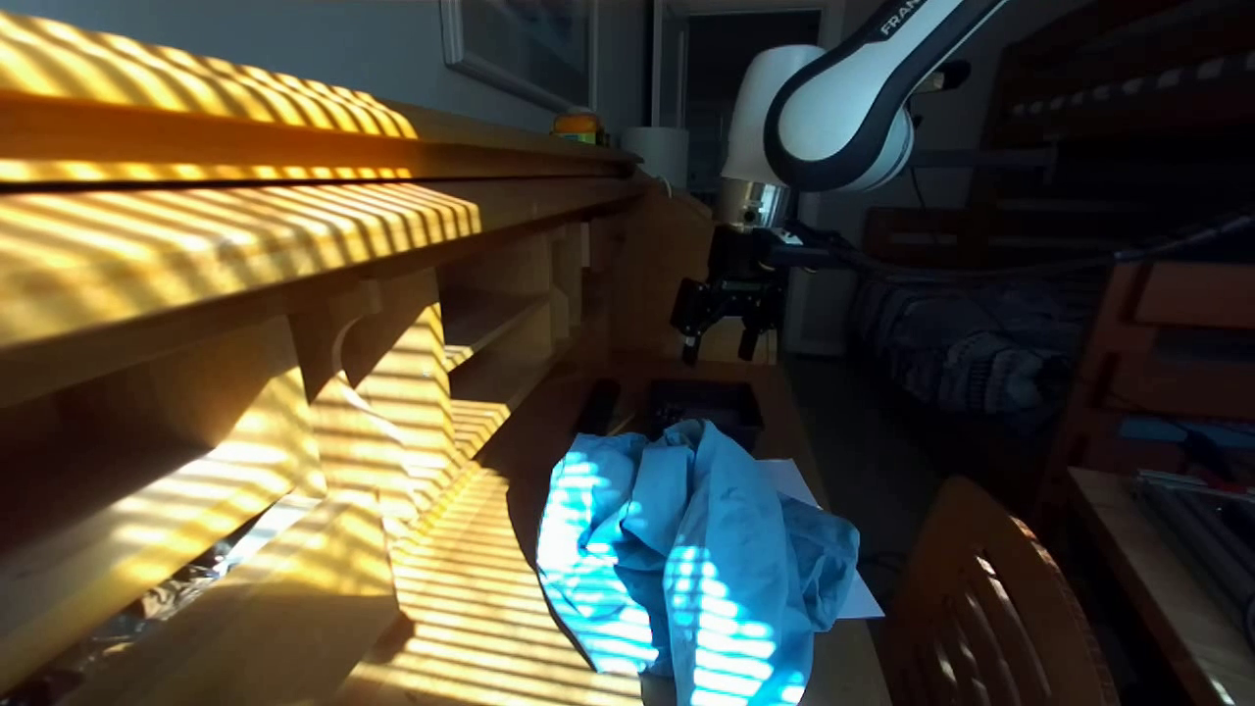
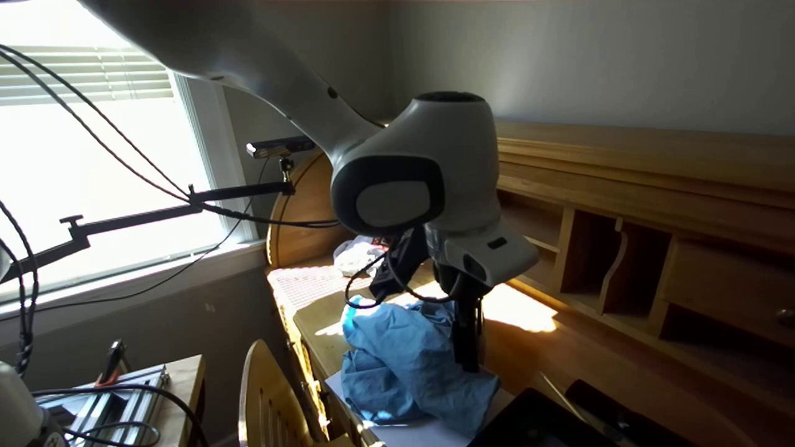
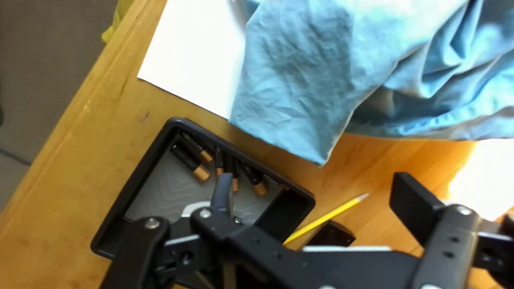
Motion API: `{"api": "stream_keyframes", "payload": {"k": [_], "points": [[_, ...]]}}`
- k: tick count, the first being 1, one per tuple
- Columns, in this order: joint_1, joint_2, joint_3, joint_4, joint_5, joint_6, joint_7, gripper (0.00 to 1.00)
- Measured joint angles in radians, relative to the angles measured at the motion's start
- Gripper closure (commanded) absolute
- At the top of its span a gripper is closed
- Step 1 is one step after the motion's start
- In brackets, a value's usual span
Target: Put the cloth on the desk
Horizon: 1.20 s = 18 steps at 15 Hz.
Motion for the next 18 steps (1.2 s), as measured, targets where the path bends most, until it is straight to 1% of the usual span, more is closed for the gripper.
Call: {"api": "stream_keyframes", "payload": {"k": [6,10,16,18], "points": [[0.003,-0.085,0.072,-0.004,-0.013,-0.101,-0.238,0.0],[0.004,-0.122,0.114,-0.004,-0.013,-0.148,-0.419,0.0],[0.007,-0.137,0.164,-0.003,-0.013,-0.209,-0.698,0.0],[0.009,-0.137,0.173,0.002,-0.016,-0.24,-0.772,0.0]]}}
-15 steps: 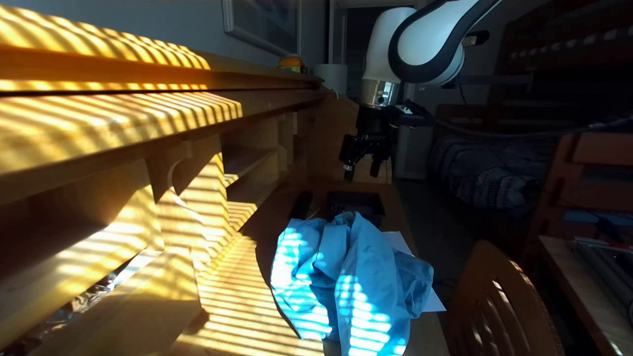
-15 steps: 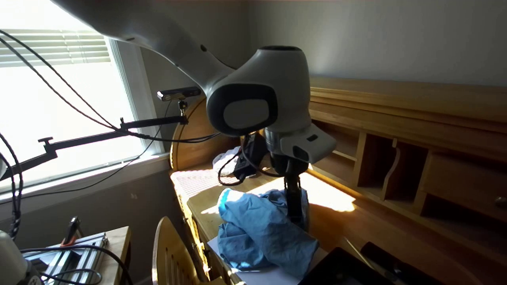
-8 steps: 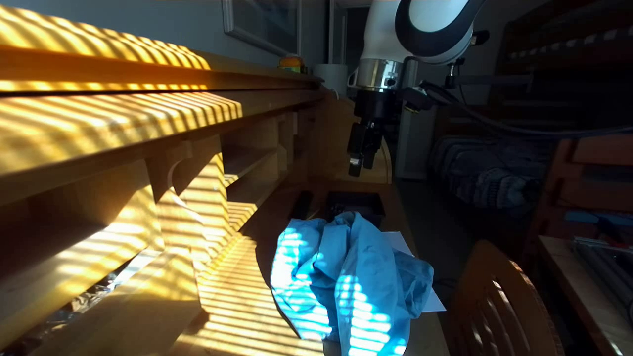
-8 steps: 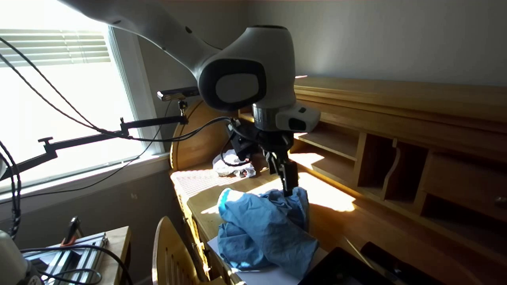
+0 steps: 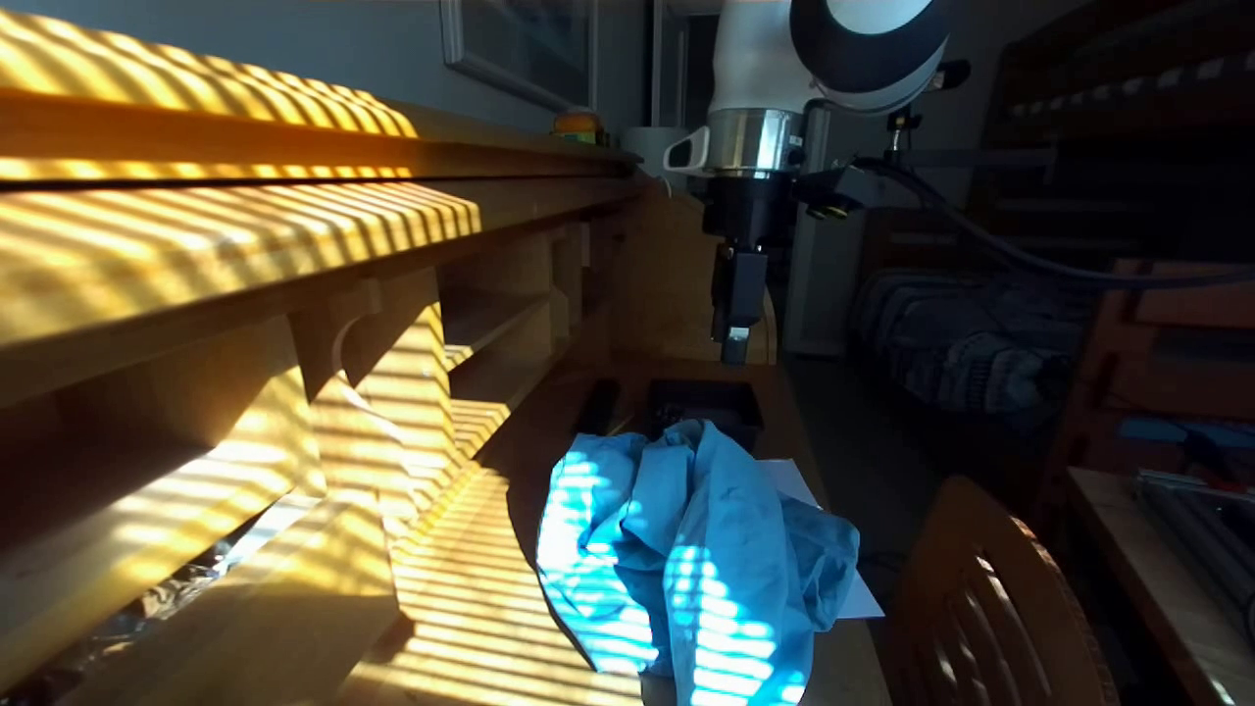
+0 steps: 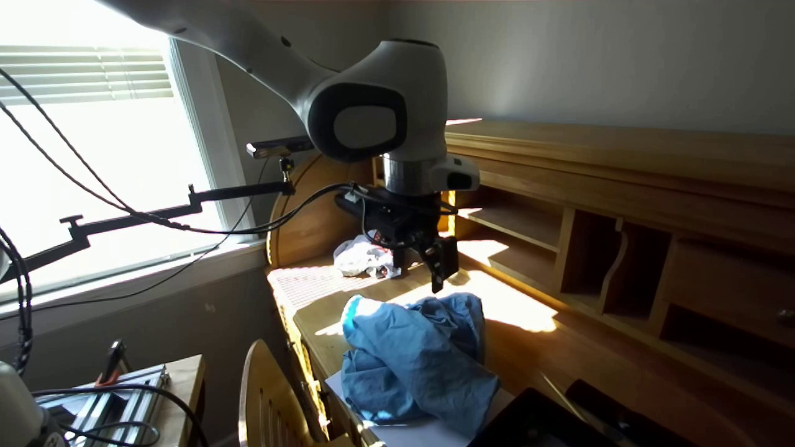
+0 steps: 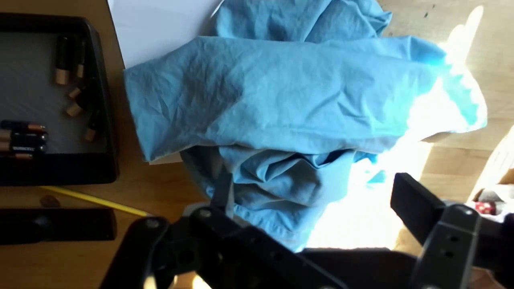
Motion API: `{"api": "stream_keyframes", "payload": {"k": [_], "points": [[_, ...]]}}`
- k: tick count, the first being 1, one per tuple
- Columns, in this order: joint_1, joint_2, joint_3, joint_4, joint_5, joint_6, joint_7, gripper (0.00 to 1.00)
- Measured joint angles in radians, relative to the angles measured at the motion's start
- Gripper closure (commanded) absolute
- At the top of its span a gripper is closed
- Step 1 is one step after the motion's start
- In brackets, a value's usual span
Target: Put the cloth on the desk
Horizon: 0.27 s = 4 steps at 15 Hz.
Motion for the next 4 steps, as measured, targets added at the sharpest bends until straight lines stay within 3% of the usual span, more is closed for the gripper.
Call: {"api": "stream_keyframes", "payload": {"k": [4], "points": [[0.007,0.0,0.003,0.001,-0.019,-0.017,-0.028,0.0]]}}
